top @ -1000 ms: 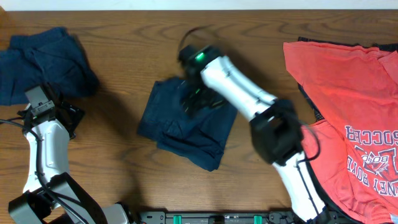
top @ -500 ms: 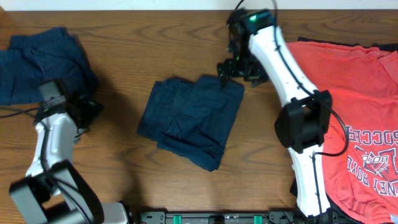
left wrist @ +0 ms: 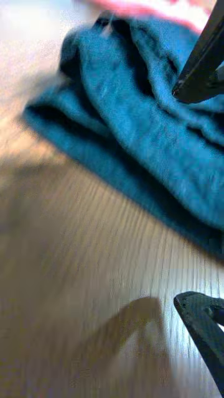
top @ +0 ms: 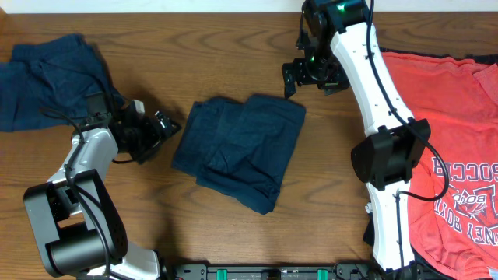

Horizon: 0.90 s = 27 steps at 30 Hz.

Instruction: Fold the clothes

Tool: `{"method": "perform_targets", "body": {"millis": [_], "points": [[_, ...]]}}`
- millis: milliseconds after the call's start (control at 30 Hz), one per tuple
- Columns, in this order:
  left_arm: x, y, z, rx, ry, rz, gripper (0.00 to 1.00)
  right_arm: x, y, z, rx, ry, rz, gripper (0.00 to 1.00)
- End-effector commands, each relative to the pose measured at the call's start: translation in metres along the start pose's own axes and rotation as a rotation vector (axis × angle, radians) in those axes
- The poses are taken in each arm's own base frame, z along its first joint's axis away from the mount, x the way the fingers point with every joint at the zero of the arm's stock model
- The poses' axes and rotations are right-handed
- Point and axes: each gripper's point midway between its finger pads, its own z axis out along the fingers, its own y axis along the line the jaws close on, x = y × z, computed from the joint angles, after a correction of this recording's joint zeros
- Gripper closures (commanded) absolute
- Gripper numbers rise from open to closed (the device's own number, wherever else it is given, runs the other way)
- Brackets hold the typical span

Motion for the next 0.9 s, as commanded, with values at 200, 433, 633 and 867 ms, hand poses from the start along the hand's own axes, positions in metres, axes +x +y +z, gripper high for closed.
{"method": "perform_targets", "body": {"millis": [200,433,633,867], "points": [[0.013,-0.039,-0.003,0.236,0.084,0.054,0.02,0.008,0.033,-0.014,-0.051,-0.030,-0.126,0.01],[0.036,0.017,0.030,0.044,0.210,-0.083,0.02,0.012,0.045,-0.013,-0.056,-0.028,-0.179,0.01],[0.048,0.049,0.056,-0.070,0.265,-0.103,0.02,0.014,0.047,-0.026,-0.061,-0.061,-0.215,0.01],[0.071,0.031,0.081,-0.076,0.338,-0.011,0.02,0.014,0.052,-0.047,-0.074,-0.122,-0.231,0.01]]}}
